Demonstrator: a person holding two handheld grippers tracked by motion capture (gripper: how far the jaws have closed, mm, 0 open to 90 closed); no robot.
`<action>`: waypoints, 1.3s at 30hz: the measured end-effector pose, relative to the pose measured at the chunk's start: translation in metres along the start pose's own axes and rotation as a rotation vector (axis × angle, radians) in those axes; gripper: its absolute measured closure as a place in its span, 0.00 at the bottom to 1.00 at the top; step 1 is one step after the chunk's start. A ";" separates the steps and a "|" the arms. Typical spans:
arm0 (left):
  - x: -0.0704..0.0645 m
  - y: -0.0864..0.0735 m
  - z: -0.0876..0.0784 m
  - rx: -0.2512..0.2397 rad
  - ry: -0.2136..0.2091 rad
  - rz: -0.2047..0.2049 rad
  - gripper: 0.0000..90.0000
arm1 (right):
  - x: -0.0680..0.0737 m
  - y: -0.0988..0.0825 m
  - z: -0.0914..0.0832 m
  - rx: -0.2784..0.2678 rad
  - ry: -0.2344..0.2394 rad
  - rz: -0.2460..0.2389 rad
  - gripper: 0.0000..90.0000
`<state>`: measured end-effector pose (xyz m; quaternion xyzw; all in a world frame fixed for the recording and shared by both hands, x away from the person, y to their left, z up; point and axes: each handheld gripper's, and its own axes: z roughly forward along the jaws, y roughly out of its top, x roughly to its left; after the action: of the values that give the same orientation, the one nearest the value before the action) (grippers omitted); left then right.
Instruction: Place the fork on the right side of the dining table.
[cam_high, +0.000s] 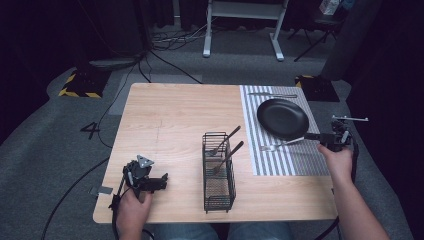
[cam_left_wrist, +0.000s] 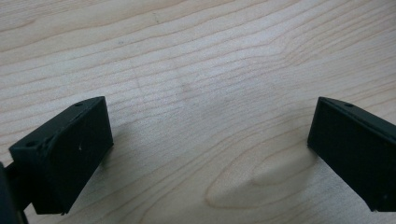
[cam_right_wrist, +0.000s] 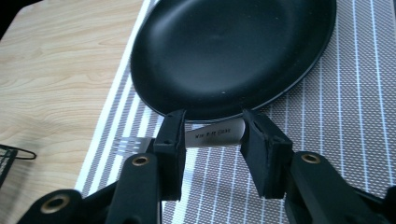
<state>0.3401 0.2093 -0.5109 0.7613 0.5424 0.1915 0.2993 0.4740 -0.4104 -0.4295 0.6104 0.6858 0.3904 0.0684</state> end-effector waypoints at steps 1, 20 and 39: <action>0.000 0.000 0.000 0.000 0.000 0.000 0.00 | -0.001 0.000 0.000 0.002 -0.001 0.003 0.67; 0.000 0.000 0.000 0.000 0.000 0.000 0.00 | -0.026 -0.004 0.013 0.045 -0.027 0.079 0.65; 0.000 0.000 0.000 0.000 0.000 0.001 0.00 | -0.028 -0.004 0.005 0.025 -0.048 0.066 0.63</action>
<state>0.3401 0.2093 -0.5109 0.7614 0.5422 0.1916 0.2993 0.4805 -0.4328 -0.4464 0.6427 0.6683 0.3690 0.0643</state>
